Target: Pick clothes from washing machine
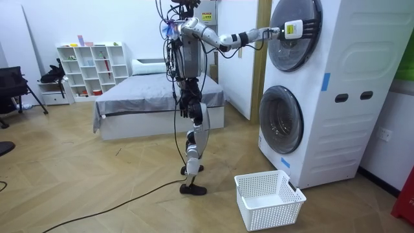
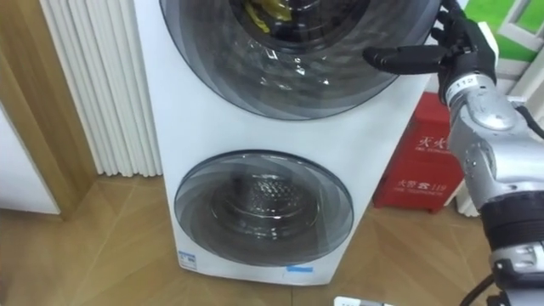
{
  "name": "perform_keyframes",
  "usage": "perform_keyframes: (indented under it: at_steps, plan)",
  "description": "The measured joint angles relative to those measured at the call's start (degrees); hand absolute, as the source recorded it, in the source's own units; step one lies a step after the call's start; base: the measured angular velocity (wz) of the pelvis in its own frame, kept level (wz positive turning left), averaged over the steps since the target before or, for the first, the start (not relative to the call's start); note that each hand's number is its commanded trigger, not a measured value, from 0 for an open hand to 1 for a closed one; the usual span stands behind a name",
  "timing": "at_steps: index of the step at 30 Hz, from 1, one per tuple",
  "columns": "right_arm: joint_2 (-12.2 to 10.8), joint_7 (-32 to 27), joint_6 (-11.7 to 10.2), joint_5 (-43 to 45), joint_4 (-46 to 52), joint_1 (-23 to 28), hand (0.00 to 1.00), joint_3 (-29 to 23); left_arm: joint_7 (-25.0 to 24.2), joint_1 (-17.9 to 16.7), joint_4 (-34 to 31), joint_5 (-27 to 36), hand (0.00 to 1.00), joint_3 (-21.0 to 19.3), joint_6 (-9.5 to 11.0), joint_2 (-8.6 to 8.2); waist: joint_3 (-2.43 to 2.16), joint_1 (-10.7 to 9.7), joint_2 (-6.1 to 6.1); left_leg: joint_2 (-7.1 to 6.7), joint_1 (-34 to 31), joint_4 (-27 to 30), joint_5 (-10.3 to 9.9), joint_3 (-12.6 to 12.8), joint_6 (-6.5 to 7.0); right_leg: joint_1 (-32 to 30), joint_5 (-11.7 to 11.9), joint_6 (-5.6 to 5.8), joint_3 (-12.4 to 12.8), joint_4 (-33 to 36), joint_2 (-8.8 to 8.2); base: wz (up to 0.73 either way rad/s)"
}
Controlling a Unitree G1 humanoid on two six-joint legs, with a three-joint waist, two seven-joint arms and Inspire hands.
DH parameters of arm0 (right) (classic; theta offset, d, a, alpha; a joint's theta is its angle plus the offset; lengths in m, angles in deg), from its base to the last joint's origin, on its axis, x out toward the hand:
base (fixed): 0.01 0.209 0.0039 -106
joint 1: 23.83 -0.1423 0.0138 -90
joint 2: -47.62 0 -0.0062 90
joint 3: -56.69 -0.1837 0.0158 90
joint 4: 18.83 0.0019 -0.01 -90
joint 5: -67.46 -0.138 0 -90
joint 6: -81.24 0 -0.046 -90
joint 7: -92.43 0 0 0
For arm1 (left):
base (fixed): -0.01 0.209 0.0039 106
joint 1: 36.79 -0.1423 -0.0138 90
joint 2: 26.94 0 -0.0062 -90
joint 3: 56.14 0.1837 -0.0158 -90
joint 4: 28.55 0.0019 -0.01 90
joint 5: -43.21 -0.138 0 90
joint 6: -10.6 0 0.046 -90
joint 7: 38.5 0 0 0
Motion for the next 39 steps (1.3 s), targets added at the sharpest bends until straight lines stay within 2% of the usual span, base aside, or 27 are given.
perform_keyframes:
  at_steps: [2,6,10,16,22,27,33,39]
  plan:
    - [1.50,0.98,-0.21,-0.74,-2.62,-0.03,0.00,0.12,-0.03,0.22,0.03,0.02,0.00,-0.09,0.00,0.04,-0.03,1.29,0.27,0.01,0.04,0.23,0.03,-0.30,-0.05,0.27,0.00,0.00,-0.38,0.00,0.02,0.14]
    - [1.95,1.35,-0.48,-1.21,-5.97,-0.03,0.00,0.10,-0.16,0.16,0.11,0.01,0.00,-0.12,-0.03,0.01,-0.03,2.25,0.40,0.02,0.03,0.26,0.19,-0.85,-0.24,0.61,0.00,0.00,-1.20,0.02,0.07,0.09]
    - [2.08,2.34,-0.48,-1.71,-9.13,-0.02,0.00,0.22,-0.12,0.43,0.11,0.05,0.00,-0.03,-0.08,0.01,-0.01,2.19,0.37,-0.07,0.04,0.32,0.20,-1.66,-0.25,1.03,0.00,0.00,-2.41,-0.08,0.03,0.12]
    - [2.18,4.19,-0.48,-3.17,-9.29,-0.02,0.00,0.14,-0.09,0.58,-0.21,0.03,0.00,-0.20,0.04,-0.03,0.07,1.41,0.41,-0.10,-0.06,0.24,0.20,-1.63,-0.25,0.93,0.00,0.00,-2.45,-0.15,0.04,0.01]
    - [2.61,5.28,-0.48,-5.70,-10.73,0.01,0.00,0.12,0.20,1.05,-1.11,0.01,0.00,-0.19,0.56,0.02,0.31,0.55,-0.13,-0.20,0.12,0.25,0.20,-2.22,-0.25,1.35,0.00,0.00,-3.11,-0.17,0.01,0.05]
    - [2.78,5.76,-0.48,-7.28,-13.06,0.02,0.00,0.16,0.30,0.87,-1.14,0.01,0.00,-0.25,0.67,0.08,0.29,0.99,-0.34,-0.23,0.19,0.26,0.20,-2.39,-0.25,1.44,0.00,0.00,-3.10,-0.19,0.01,0.02]
    - [2.79,6.51,-0.48,-7.28,-12.52,0.01,0.00,0.16,0.71,0.42,-1.29,0.04,0.00,-1.92,1.76,0.27,0.25,1.34,-0.27,-0.22,-0.02,0.29,0.20,-2.38,-0.25,1.30,0.00,0.00,-3.18,-0.16,0.01,0.00]
    - [3.49,5.47,-0.48,-7.32,-10.23,-0.01,0.00,1.11,0.77,0.12,-1.54,0.11,0.00,-1.81,2.16,0.33,-0.08,1.30,-0.19,-0.20,-0.11,0.24,0.21,-2.28,-0.25,1.05,-0.01,0.01,-3.04,-0.04,0.04,-0.01]
